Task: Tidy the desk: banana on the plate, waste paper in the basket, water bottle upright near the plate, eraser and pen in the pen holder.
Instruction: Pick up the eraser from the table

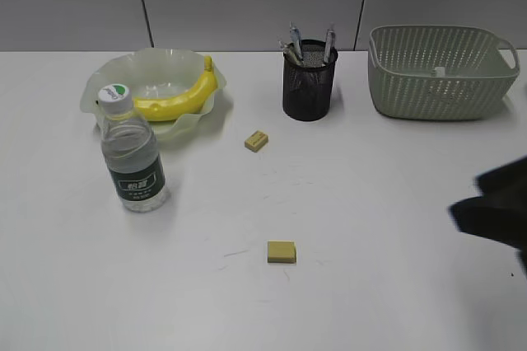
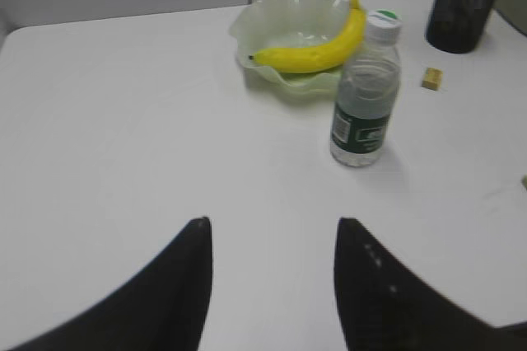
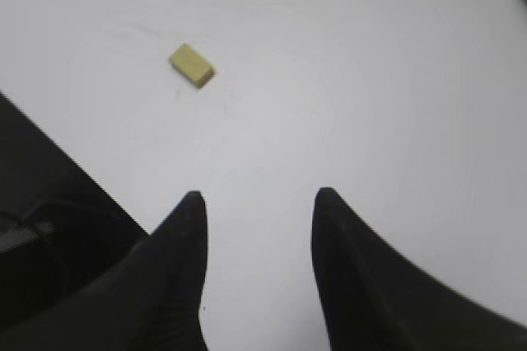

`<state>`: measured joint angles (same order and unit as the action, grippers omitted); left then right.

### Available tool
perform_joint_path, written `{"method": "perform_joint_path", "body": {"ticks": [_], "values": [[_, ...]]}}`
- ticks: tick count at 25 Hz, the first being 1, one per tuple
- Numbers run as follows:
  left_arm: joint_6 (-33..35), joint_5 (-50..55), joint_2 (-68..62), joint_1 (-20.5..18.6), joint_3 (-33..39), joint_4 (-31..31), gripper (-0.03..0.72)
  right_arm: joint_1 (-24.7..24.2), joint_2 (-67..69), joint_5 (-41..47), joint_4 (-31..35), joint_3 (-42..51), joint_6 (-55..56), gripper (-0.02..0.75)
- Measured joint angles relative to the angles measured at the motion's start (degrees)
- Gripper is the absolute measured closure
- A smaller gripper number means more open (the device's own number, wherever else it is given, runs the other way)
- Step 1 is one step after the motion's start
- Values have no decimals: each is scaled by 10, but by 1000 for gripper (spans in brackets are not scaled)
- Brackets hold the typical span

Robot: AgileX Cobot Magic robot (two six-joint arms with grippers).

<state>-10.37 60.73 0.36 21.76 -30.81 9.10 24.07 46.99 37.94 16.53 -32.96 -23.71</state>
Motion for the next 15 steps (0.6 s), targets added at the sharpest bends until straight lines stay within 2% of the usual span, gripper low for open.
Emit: {"method": "perform_joint_path", "body": {"ticks": [2,4,9,15], "values": [[0,0,0,-37,0,0,341,18,125,-25,78,-31,-127,395],[0,0,0,-53,0,1,358,43,229,-48,103,-70,-194,395],[0,0,0,-58,0,1,387,103,444,-75,93,-173,-243,386],[0,0,0,-58,0,1,408,147,590,-80,72,-252,-251,363]]}}
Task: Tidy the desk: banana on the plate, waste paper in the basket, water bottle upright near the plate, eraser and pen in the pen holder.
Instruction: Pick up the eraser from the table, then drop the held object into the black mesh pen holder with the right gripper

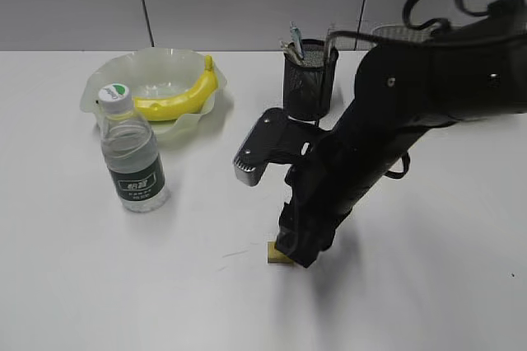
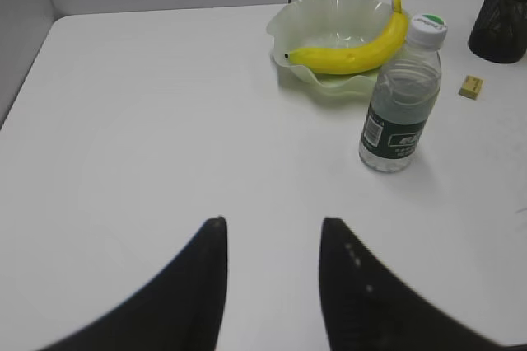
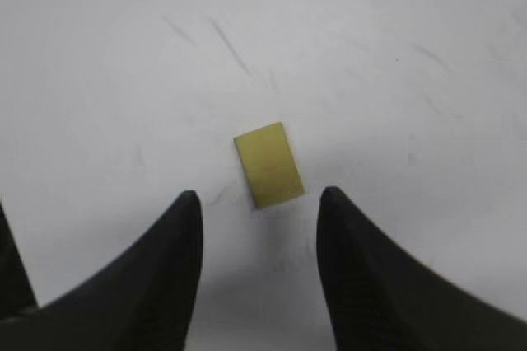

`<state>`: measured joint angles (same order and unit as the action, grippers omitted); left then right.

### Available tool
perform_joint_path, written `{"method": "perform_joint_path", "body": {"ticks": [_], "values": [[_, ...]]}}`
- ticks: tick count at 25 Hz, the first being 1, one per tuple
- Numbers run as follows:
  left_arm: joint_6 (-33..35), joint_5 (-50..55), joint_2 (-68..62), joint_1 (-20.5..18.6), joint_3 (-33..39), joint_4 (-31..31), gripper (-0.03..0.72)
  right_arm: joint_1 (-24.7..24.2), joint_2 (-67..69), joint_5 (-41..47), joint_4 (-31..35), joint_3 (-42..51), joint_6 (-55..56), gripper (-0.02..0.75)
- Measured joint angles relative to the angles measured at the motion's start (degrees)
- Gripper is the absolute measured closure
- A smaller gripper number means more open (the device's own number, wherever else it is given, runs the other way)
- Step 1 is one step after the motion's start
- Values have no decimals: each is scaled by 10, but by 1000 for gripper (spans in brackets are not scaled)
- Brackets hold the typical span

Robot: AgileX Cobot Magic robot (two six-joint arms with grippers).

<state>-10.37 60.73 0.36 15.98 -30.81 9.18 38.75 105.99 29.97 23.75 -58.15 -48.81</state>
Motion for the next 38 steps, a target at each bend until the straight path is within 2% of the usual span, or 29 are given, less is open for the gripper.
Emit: {"method": "perform_joint_path", "body": {"ticks": [9,10,13,17,21,25,27,30,34,38], "values": [[0,0,0,0,0,0,410,0,91,0,-9,-30,0,363],[0,0,0,0,0,0,410,0,92,0,-9,-30,0,389],[0,0,0,0,0,0,416,0,92,0,-9,-30,0,550],[0,0,0,0,0,0,428,-1,72,-13,-9,-30,10,549],[0,0,0,0,0,0,432,-42,-7,-109,2,-25,61,549],[0,0,0,0,0,0,432,-133,-37,-279,68,-39,84,549],[0,0,0,0,0,0,432,-162,-10,-321,101,-81,88,549],[0,-1,0,0,0,0,435,-173,68,-296,109,-189,89,549],[0,-1,0,0,0,0,444,-173,157,-202,126,-323,93,549],[0,-1,0,0,0,0,445,-173,190,-168,98,-365,117,428]]}}
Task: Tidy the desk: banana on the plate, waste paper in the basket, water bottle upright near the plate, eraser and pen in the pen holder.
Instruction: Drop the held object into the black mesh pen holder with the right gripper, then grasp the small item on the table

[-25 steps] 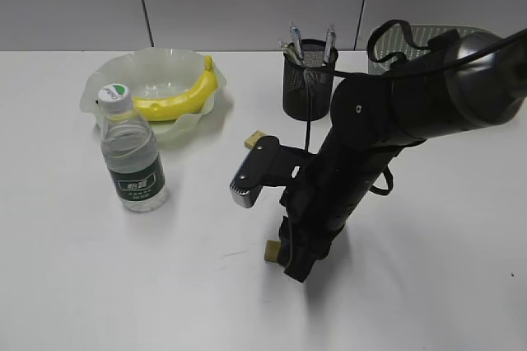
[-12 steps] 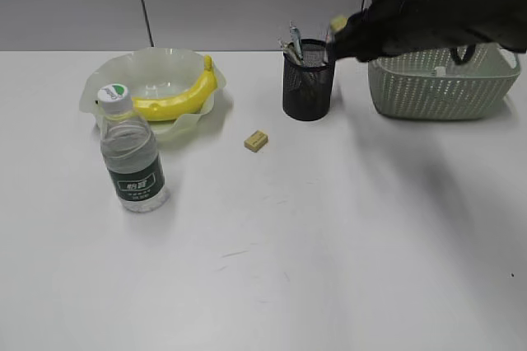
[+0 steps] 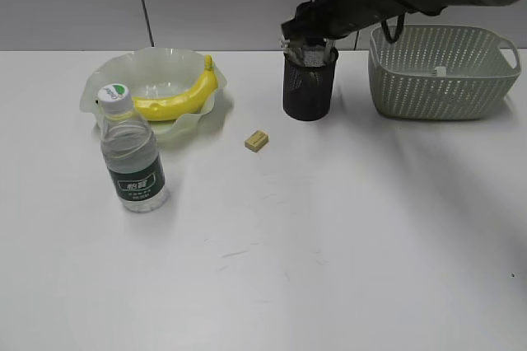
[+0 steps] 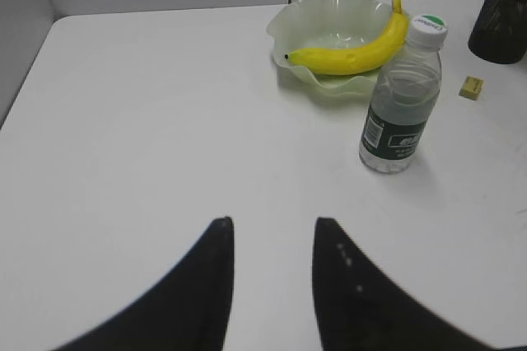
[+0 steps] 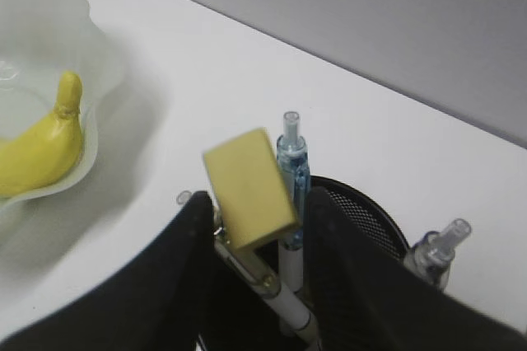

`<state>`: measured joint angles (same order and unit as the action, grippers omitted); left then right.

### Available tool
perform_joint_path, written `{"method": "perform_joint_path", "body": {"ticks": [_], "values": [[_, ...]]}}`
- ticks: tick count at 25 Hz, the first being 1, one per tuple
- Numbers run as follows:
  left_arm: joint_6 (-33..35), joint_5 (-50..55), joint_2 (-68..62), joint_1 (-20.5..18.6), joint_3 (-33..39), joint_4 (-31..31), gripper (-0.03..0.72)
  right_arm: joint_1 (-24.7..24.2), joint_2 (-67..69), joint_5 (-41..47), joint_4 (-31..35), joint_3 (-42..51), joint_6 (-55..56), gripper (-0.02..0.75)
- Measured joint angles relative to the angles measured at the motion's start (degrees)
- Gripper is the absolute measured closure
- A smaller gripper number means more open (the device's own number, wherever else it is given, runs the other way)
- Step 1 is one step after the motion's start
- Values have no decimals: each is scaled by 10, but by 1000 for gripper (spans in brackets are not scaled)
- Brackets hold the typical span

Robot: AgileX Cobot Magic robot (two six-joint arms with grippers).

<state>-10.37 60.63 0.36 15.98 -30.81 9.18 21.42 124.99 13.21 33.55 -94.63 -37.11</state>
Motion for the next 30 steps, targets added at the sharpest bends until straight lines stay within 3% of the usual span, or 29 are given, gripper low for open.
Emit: {"method": "perform_joint_path", "body": {"ticks": [6,9,13,22,26,30], "values": [[0,0,0,0,0,0,447,-12,0,28,-67,-5,58,353],[0,0,0,0,0,0,447,-19,-20,102,-92,-2,72,313],[0,0,0,0,0,0,447,-20,-103,150,-137,65,107,323],[0,0,0,0,0,0,447,-20,-541,184,-249,424,246,359],[0,0,0,0,0,0,447,-20,-772,308,-299,529,317,362],[0,-1,0,0,0,-1,451,-20,-980,427,-330,574,350,377]]}}
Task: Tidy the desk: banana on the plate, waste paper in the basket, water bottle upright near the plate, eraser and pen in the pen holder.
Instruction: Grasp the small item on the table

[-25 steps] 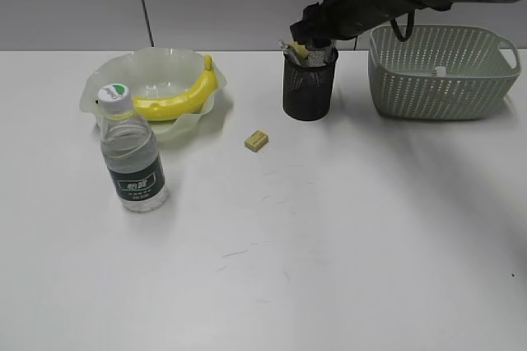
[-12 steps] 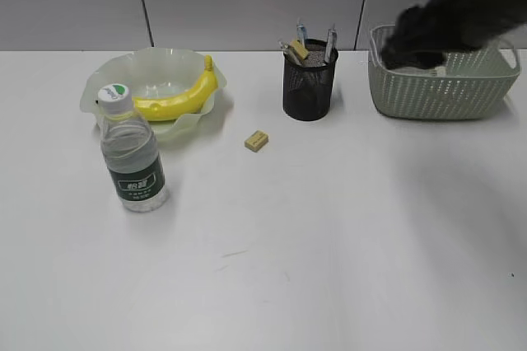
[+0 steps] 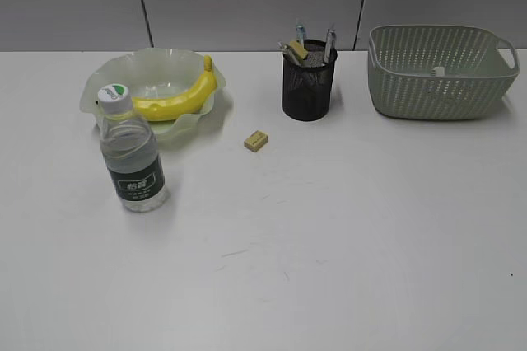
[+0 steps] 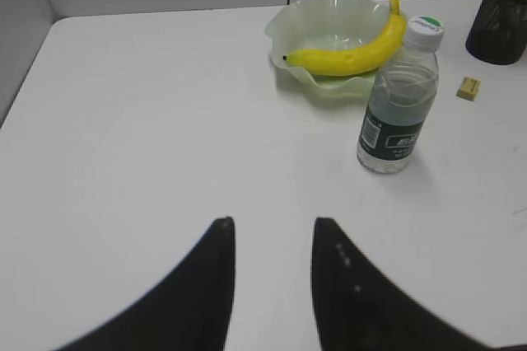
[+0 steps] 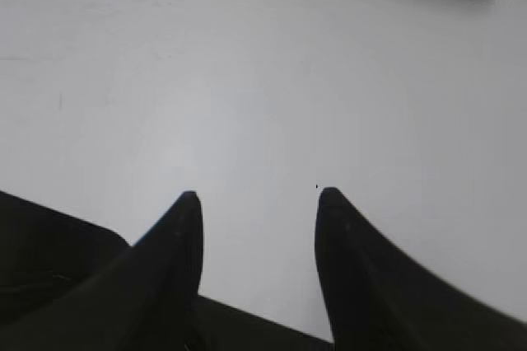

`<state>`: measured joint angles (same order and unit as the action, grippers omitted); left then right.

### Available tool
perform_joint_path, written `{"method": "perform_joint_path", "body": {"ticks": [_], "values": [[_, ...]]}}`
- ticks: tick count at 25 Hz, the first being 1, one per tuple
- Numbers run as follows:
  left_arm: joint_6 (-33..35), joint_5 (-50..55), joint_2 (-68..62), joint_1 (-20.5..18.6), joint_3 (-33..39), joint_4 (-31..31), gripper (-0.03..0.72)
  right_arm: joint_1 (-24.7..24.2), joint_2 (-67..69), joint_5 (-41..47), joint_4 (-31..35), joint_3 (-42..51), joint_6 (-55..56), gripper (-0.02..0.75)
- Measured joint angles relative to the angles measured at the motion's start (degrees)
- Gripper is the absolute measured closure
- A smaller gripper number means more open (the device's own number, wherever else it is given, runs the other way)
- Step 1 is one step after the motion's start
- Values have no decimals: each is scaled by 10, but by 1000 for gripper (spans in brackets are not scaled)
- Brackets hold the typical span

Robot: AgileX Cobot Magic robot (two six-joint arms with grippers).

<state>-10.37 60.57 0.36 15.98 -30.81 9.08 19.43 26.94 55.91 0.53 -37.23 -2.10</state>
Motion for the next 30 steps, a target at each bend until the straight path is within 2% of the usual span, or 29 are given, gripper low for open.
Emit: {"method": "perform_joint_path", "body": {"ticks": [5,10,12,15,18,20,21,23,26,28,30], "values": [[0,0,0,0,0,-1,450,0,-187,41,-5,34,21,395],[9,-14,-38,0,-5,-8,450,0,-269,43,5,77,33,397],[52,-61,-84,0,-16,-17,450,0,-272,41,6,81,34,397],[148,-190,-195,0,-33,-70,450,0,-272,40,6,81,35,397],[301,-299,-361,5,-75,-186,450,2,-272,39,6,81,35,403],[405,-325,-509,29,-130,-267,450,2,-272,39,6,81,35,409],[432,-333,-574,53,-165,-289,450,2,-272,39,6,81,35,412],[463,-339,-686,113,-237,-287,450,2,-272,39,6,81,35,420],[437,-346,-847,203,-363,-234,450,2,-272,39,6,81,35,429],[387,-344,-947,224,-437,-212,445,2,-273,39,6,81,35,430],[347,-342,-1023,225,-505,-208,426,2,-273,39,6,81,35,430]]}}
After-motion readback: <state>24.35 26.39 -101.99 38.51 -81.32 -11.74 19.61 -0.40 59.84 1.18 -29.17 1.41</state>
